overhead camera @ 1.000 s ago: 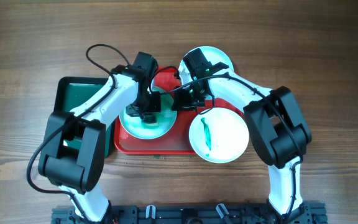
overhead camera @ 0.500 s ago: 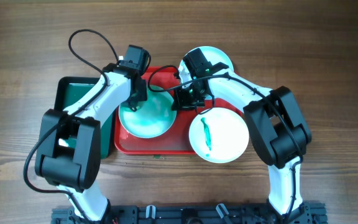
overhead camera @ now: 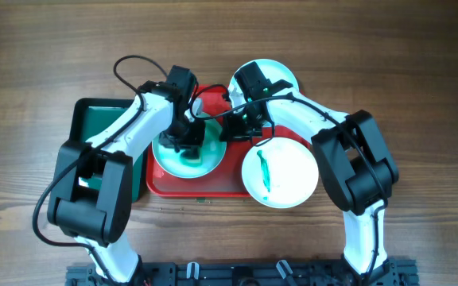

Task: Clean dirty plates on tray and stack at the side
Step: 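Scrub the plate surface with the sponge while the right gripper holds the rim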

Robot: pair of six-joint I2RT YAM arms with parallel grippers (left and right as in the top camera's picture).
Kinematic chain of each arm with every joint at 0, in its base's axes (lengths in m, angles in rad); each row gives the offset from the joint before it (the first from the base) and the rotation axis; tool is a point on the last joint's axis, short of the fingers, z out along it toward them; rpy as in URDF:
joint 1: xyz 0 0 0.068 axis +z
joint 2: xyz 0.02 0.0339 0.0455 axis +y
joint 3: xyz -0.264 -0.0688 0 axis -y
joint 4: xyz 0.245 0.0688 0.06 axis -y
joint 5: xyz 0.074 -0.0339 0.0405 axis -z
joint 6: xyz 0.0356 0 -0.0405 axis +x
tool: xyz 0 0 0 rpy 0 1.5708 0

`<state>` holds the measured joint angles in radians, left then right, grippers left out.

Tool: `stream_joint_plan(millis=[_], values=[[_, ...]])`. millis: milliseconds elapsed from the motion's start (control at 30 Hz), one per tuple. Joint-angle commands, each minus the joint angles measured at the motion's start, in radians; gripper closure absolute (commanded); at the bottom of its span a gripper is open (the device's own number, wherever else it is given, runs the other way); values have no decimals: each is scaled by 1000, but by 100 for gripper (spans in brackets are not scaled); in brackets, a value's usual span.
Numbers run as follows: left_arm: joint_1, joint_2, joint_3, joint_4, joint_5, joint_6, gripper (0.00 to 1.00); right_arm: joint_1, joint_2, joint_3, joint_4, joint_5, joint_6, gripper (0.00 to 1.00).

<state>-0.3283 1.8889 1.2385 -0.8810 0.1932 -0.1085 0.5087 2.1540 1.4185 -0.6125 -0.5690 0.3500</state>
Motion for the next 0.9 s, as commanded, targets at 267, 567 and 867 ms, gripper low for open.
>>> stream_joint_plan(millis=[267,567,867], values=[[-7,17,6,243,-452,-173,96,0,16,-20,-5,22,-6,96],[12,17,6,-57,-425,-321,96,0,16,-20,-4,22,-6,96],[-16,17,6,-22,143,-187,96,0,16,-20,-4,21,-6,96]])
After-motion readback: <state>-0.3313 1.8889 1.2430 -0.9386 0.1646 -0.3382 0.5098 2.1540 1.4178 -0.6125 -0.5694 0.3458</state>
